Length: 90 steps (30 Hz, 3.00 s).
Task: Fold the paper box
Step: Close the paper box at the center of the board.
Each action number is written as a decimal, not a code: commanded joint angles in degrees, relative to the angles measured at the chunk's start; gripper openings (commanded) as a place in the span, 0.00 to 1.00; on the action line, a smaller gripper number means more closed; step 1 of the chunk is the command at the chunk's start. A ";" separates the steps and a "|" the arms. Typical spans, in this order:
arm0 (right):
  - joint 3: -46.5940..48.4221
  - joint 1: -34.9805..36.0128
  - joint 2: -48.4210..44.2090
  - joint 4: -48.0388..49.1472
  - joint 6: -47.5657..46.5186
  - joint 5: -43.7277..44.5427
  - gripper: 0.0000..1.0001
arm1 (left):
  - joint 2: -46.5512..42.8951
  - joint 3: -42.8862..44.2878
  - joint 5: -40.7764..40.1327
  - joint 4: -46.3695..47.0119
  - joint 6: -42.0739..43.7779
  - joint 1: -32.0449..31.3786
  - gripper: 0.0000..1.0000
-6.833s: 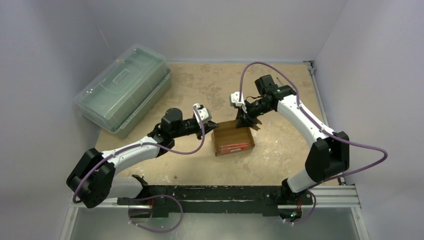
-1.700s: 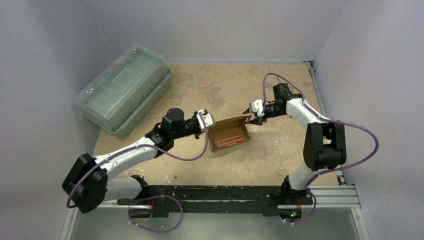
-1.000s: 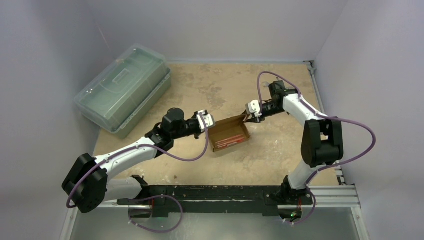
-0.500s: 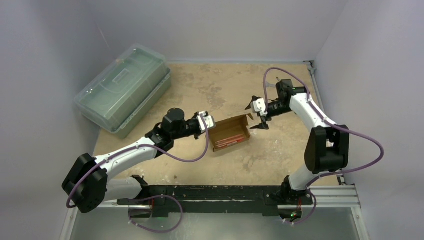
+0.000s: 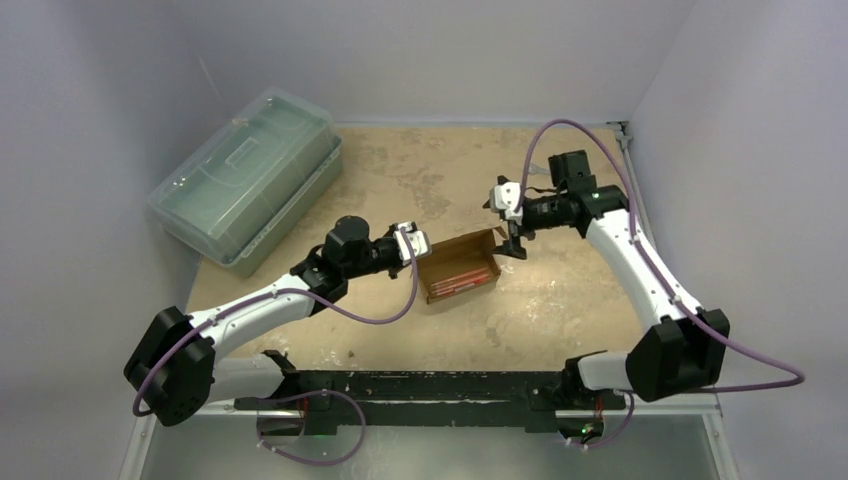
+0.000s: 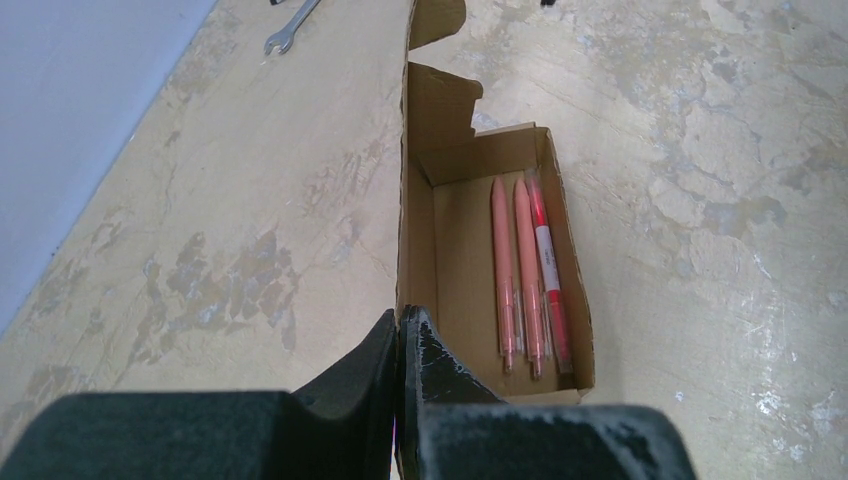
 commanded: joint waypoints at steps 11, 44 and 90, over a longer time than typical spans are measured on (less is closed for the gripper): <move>-7.00 10.11 -0.96 20.32 16.40 13.31 0.29 | 0.20 2.23 0.94 1.56 -3.96 -0.10 0.00; -10.53 10.38 -3.30 20.49 18.36 14.46 0.00 | -27.37 -18.56 -44.66 -2.31 -58.32 2.58 0.28; -7.29 10.39 1.95 26.86 30.59 12.75 0.00 | 14.61 -9.43 -16.96 30.35 -58.94 5.04 0.21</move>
